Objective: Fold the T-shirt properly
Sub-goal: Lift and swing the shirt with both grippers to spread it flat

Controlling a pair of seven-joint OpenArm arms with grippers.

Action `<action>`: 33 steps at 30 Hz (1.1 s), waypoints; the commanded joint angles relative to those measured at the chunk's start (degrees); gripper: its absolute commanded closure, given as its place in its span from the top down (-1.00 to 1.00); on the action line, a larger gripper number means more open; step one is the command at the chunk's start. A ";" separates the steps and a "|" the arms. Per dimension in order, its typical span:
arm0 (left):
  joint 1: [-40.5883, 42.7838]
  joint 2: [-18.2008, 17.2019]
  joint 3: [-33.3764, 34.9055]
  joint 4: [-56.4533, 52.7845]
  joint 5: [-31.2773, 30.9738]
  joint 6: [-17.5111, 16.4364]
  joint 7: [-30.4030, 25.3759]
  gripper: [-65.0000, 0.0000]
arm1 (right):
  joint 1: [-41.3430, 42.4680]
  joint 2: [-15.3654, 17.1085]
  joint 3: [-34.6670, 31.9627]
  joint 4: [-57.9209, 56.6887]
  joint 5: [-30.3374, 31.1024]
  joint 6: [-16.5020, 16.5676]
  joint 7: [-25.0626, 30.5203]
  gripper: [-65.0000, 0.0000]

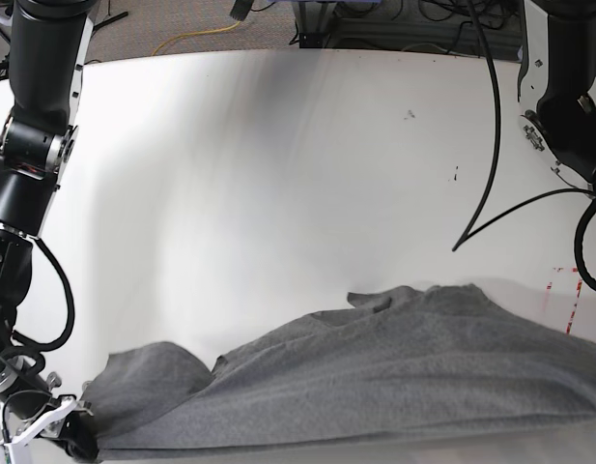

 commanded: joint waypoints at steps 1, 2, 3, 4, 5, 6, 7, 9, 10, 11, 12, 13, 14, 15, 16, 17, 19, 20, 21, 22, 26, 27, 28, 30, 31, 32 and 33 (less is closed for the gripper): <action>-2.23 -0.99 0.18 0.72 1.18 0.75 -0.65 -0.99 | 3.26 1.52 -0.65 0.80 0.61 0.08 1.88 -1.00; -2.32 -0.99 0.80 0.72 1.36 0.75 -0.47 -0.99 | 3.35 1.88 -0.92 0.89 0.69 0.08 1.79 -1.00; -2.14 -0.99 1.33 0.72 1.36 0.75 0.06 -0.99 | 3.26 2.14 -1.01 1.07 0.69 0.08 1.79 -1.00; -1.96 -0.99 1.68 0.72 1.36 0.75 0.76 -0.99 | 3.18 2.14 -1.01 1.16 0.69 0.08 1.70 -1.00; -1.88 -0.99 1.68 0.81 1.27 0.75 1.64 -0.99 | 3.00 2.14 -0.92 1.16 0.69 0.08 1.61 -1.00; -1.26 -0.99 1.41 0.81 1.27 0.75 2.87 -0.99 | 1.77 2.14 -0.65 1.16 0.69 0.08 1.61 -1.00; -0.65 -0.99 1.24 0.81 1.18 0.75 3.66 -0.99 | 0.71 2.14 -0.65 1.24 0.69 0.08 1.61 -1.00; 0.67 -0.99 0.54 0.99 1.01 0.75 4.19 -0.99 | -1.13 2.14 -0.13 1.68 0.69 0.08 1.61 -1.00; 1.73 -0.99 -0.17 1.16 0.92 0.75 4.28 -0.99 | -2.71 2.14 0.84 2.30 0.69 0.08 1.61 -1.00; 2.78 -0.90 -0.61 1.25 0.92 0.75 4.28 -0.99 | -4.38 2.14 1.46 3.00 0.78 0.08 1.61 -1.00; 3.84 -0.90 -0.87 1.25 0.92 0.75 4.28 -0.99 | -5.79 2.14 1.90 3.62 0.78 0.08 1.61 -1.00; 5.86 -0.82 -1.40 1.25 0.92 0.75 4.28 -0.99 | -8.16 2.05 2.69 4.94 0.78 0.08 1.61 -1.00; 7.44 -0.73 -1.84 1.25 0.83 0.75 4.28 -0.99 | -9.84 1.88 3.21 6.17 0.78 0.08 1.61 -1.00; 9.02 -0.64 -2.37 1.34 0.83 0.75 4.28 -0.99 | -11.95 1.79 3.83 7.22 0.78 0.08 1.61 -1.00; 10.26 -0.64 -3.16 1.60 0.74 0.75 4.28 -0.99 | -14.23 1.70 4.71 8.10 0.78 0.08 1.61 -1.00; 11.40 -0.55 -3.77 2.13 0.74 0.75 4.28 -0.99 | -16.16 1.61 5.50 8.98 0.78 0.08 1.61 -1.00; 14.74 -0.02 -4.74 3.10 -0.13 0.75 4.28 -0.99 | -20.91 0.21 7.35 10.56 1.57 0.08 1.61 -1.00; 16.50 0.42 -5.35 3.45 -1.01 0.75 4.28 -0.99 | -23.11 -0.32 8.40 11.18 2.28 0.08 1.61 -1.00; 17.82 0.77 -5.97 3.62 -1.81 0.75 4.28 -0.99 | -24.69 -0.67 9.02 11.62 2.72 0.08 1.61 -1.00; 19.31 1.03 -6.76 3.97 -2.68 0.75 4.28 -0.99 | -26.54 -1.03 9.72 11.97 3.15 0.08 1.61 -1.00; 27.13 2.70 -9.75 5.29 -5.23 0.75 4.28 -0.99 | -33.92 -2.78 10.69 13.90 3.68 0.08 1.61 -1.00; 28.72 3.23 -10.10 5.29 -5.50 0.75 4.28 -0.99 | -35.77 -3.31 11.13 14.43 3.68 0.08 1.61 -1.00; 30.56 3.76 -10.28 5.47 -5.59 0.75 4.28 -0.99 | -37.70 -3.84 12.27 15.22 3.77 0.08 1.61 -1.00; 33.82 4.99 -11.33 5.65 -5.59 0.75 4.28 -0.99 | -41.31 -5.33 13.85 16.63 4.03 0.08 1.61 -1.00; 35.31 5.69 -12.12 5.65 -5.59 0.75 4.28 -0.99 | -42.89 -6.04 14.20 17.07 4.03 0.08 1.61 -1.00; 36.45 6.22 -12.83 5.65 -5.59 0.75 4.28 -0.99 | -44.03 -6.56 14.29 17.51 3.95 0.08 1.61 -1.00; 38.04 6.83 -13.62 5.65 -5.59 0.75 4.28 -0.99 | -45.53 -7.00 14.29 18.03 3.95 0.08 1.61 -1.00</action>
